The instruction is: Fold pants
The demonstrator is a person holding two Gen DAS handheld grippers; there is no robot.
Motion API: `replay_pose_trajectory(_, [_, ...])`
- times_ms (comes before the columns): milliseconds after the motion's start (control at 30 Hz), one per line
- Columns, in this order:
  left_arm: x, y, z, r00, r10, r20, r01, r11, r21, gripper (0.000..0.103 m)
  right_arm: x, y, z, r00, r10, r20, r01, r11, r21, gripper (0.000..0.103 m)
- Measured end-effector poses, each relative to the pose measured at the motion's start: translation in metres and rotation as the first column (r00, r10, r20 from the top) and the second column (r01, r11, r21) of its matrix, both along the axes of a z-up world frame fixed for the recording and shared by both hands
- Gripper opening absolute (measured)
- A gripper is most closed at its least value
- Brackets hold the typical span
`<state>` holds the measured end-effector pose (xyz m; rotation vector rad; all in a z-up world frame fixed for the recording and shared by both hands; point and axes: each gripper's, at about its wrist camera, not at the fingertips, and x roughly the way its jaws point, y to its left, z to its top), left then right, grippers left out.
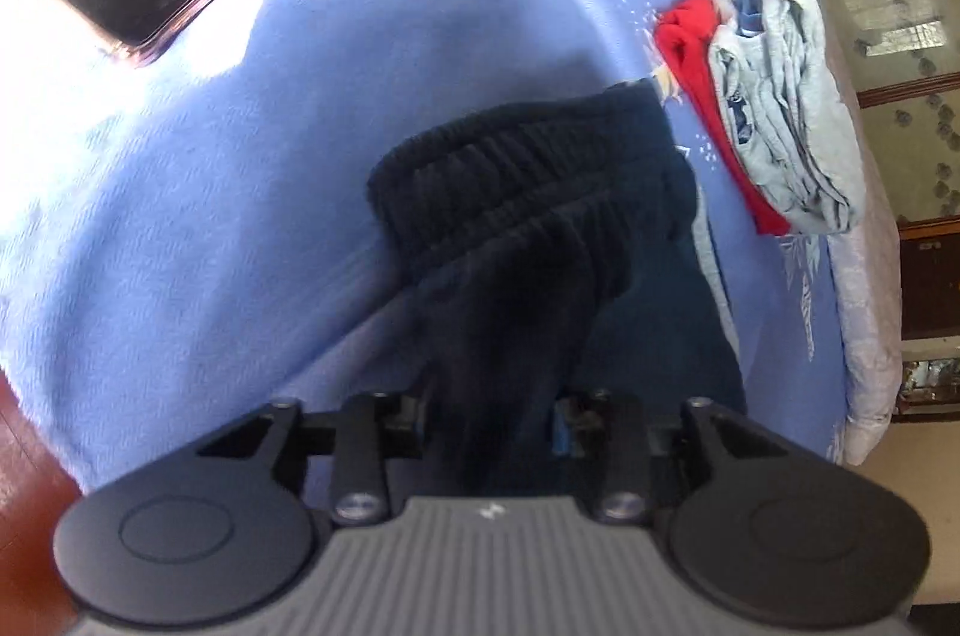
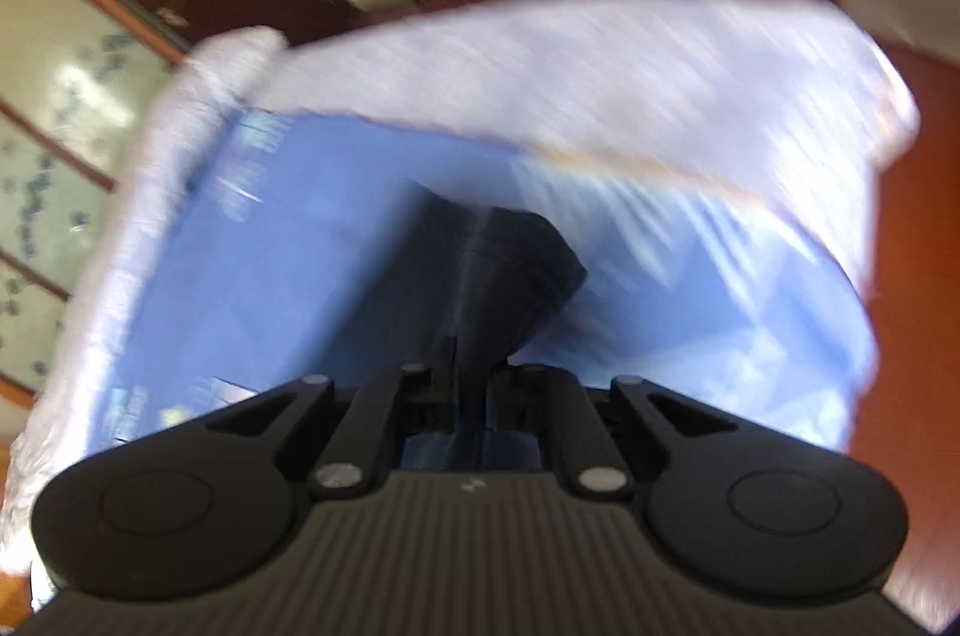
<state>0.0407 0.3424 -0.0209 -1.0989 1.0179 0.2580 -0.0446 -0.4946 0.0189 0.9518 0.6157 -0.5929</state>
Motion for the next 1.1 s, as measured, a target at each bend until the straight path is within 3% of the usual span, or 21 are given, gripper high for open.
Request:
replay_pose_trajectory(100, [-0.019, -0.013, 0.017, 0.999, -0.026, 0.047, 0.024, 0.999, 0.038, 0.037, -0.014, -0.002, -0.019, 0.991, -0.081, 0.109, 0.071, 0.993, 0.093, 0.017])
replay_pose_trajectory(200, [-0.036, -0.031, 0.041, 0.988, -0.091, 0.128, 0.083, 0.994, 0.068, 0.038, -0.016, -0.003, -0.021, 0.979, -0.117, 0.165, 0.093, 0.985, 0.144, 0.036])
replay_pose_trajectory(267, [-0.044, -0.047, 0.054, 0.969, -0.154, 0.191, 0.141, 0.987, 0.08, 0.038, -0.014, 0.0, -0.017, 0.977, -0.102, 0.189, 0.079, 0.989, 0.127, 0.046])
replay_pose_trajectory(333, [-0.047, -0.072, 0.066, 0.938, -0.243, 0.247, 0.227, 0.97, 0.089, 0.038, -0.02, -0.002, -0.015, 0.972, -0.088, 0.216, 0.066, 0.992, 0.106, 0.047])
replay_pose_trajectory(433, [-0.04, -0.121, 0.079, 0.863, -0.405, 0.302, 0.383, 0.914, 0.129, 0.038, -0.025, -0.003, -0.02, 0.971, -0.07, 0.23, 0.047, 0.994, 0.101, 0.047])
replay_pose_trajectory(533, [-0.025, -0.177, 0.087, 0.764, -0.563, 0.317, 0.526, 0.827, 0.2, 0.038, -0.026, -0.004, -0.026, 0.966, -0.073, 0.248, 0.046, 0.992, 0.114, 0.046])
replay_pose_trajectory(633, [-0.005, -0.226, 0.084, 0.681, -0.672, 0.292, 0.622, 0.741, 0.253, 0.037, -0.028, -0.01, -0.027, 0.961, -0.086, 0.263, 0.051, 0.989, 0.138, 0.046])
replay_pose_trajectory(667, [0.004, -0.239, 0.079, 0.664, -0.694, 0.279, 0.643, 0.72, 0.26, 0.037, -0.028, -0.012, -0.026, 0.959, -0.088, 0.268, 0.051, 0.989, 0.142, 0.047])
replay_pose_trajectory(700, [0.012, -0.25, 0.072, 0.658, -0.708, 0.256, 0.659, 0.706, 0.261, 0.037, -0.026, -0.014, -0.026, 0.957, -0.091, 0.276, 0.052, 0.988, 0.148, 0.047])
replay_pose_trajectory(767, [0.029, -0.267, 0.046, 0.671, -0.72, 0.178, 0.676, 0.693, 0.252, 0.036, -0.025, -0.017, -0.028, 0.952, -0.1, 0.288, 0.054, 0.985, 0.164, 0.047])
replay_pose_trajectory(800, [0.035, -0.272, 0.03, 0.685, -0.718, 0.125, 0.678, 0.691, 0.252, 0.032, -0.024, -0.018, -0.03, 0.95, -0.105, 0.294, 0.055, 0.983, 0.173, 0.047])
replay_pose_trajectory(833, [0.04, -0.275, 0.015, 0.699, -0.711, 0.074, 0.677, 0.691, 0.254, 0.021, -0.023, -0.018, -0.033, 0.948, -0.109, 0.299, 0.057, 0.982, 0.178, 0.042])
replay_pose_trajectory(867, [0.036, -0.275, 0.007, 0.714, -0.695, 0.08, 0.653, 0.704, 0.28, 0.014, -0.022, -0.018, -0.034, 0.95, -0.106, 0.293, 0.057, 0.983, 0.173, 0.02])
replay_pose_trajectory(900, [0.034, -0.273, 0.005, 0.718, -0.691, 0.087, 0.644, 0.706, 0.295, 0.011, -0.021, -0.018, -0.036, 0.959, -0.105, 0.264, 0.064, 0.985, 0.159, 0.009])
replay_pose_trajectory(1000, [0.035, -0.264, 0.01, 0.729, -0.68, 0.073, 0.649, 0.721, 0.24, 0.011, -0.021, -0.017, -0.035, 0.963, -0.109, 0.247, 0.07, 0.984, 0.163, 0.01])
replay_pose_trajectory(1100, [0.027, -0.253, 0.026, 0.743, -0.663, 0.095, 0.63, 0.74, 0.235, 0.017, -0.022, -0.009, -0.017, 0.944, -0.096, 0.314, 0.048, 0.986, 0.159, 0.01])
